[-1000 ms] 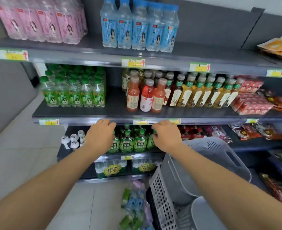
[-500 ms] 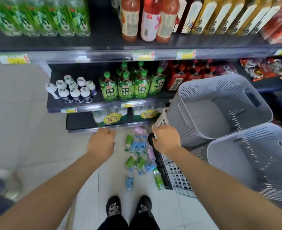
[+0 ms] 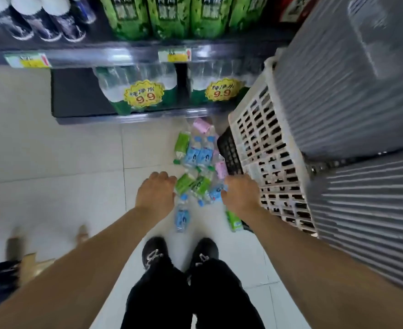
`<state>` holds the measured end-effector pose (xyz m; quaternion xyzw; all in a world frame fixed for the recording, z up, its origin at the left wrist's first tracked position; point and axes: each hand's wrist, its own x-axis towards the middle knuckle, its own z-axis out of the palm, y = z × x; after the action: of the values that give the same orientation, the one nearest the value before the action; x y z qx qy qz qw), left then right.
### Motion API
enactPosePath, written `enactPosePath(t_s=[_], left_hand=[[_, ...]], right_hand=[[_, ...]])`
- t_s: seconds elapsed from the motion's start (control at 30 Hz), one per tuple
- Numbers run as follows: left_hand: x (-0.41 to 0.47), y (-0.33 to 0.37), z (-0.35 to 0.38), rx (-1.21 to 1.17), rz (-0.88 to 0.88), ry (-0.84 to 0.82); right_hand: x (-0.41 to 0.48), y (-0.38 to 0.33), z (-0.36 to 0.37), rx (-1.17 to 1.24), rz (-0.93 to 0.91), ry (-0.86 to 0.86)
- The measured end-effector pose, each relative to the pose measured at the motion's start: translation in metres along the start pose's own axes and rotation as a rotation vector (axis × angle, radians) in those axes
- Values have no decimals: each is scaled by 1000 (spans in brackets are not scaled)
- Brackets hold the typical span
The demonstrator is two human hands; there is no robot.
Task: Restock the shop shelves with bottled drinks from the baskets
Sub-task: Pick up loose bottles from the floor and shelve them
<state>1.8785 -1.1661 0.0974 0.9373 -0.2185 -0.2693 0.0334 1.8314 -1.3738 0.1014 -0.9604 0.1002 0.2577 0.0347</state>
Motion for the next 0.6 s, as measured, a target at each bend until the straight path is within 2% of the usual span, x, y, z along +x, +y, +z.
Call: enactPosePath(t_s=[0.13,0.37,0.43,0.53,0.6], left_hand=[[48,-15,71,43,-6,-65],[128,-43,186,141,37,-128],[151,-49,211,190,73,-150],[183,-56,242,220,119,-155],[201,-59,258,157,112,-172]], right_hand=[[43,-4,83,81,42,-32],[127,-7,203,29,3,-121],[152,-5,227,55,40,-171],[185,1,257,228,154,-263],[203,5,274,437,249,-253]])
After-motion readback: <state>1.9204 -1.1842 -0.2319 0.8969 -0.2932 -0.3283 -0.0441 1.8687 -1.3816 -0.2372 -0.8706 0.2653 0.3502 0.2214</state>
